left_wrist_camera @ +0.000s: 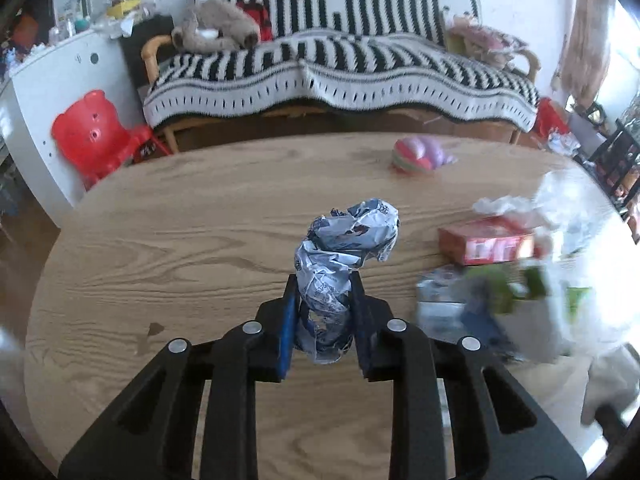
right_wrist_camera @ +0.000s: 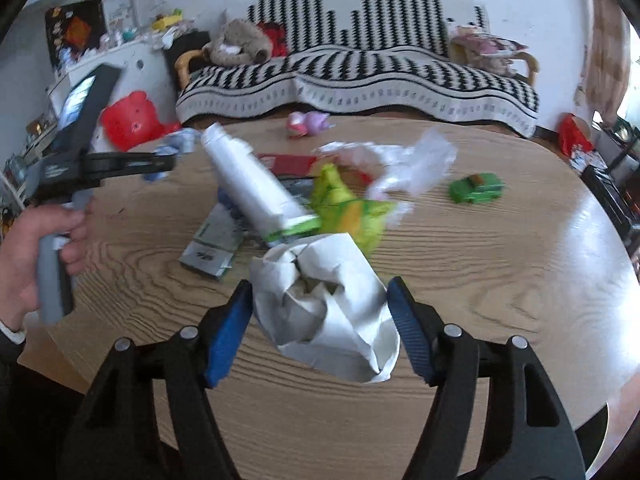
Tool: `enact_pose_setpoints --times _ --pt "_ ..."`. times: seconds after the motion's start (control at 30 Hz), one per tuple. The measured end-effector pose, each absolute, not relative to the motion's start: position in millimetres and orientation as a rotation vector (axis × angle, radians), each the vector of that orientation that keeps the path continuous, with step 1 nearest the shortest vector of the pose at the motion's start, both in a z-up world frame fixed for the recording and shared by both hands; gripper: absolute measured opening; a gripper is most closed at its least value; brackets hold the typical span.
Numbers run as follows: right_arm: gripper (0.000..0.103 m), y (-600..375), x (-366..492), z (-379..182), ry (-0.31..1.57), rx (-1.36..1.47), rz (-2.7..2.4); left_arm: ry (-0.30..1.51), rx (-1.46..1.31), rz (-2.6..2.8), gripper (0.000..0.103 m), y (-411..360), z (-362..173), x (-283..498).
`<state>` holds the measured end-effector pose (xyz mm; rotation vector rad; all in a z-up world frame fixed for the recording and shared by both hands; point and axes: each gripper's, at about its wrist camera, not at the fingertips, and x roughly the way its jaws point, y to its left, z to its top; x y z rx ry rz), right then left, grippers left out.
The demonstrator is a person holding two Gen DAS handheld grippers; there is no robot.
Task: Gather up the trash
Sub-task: 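Grasp the blue-grey crumpled wad with left tool while right tool grasps white crumpled paper, then carry both held wads to the black bin and open both tools over it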
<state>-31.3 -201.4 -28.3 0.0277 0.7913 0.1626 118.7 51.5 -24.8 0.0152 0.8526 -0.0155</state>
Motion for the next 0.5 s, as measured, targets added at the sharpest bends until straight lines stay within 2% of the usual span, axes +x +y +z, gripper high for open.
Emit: enact_pose_setpoints --times 0.13,0.27,0.5 --pt "0.068 -249 -45 -20 0.770 0.055 0.067 0.773 0.029 -0.066 0.024 19 4 92" --pt "0.068 -316 -69 -14 0.759 0.107 -0.076 0.683 0.092 -0.197 0.024 -56 27 69" --pt "0.068 -444 -131 -5 0.707 0.205 -0.340 0.694 0.169 -0.533 0.024 -211 18 24"
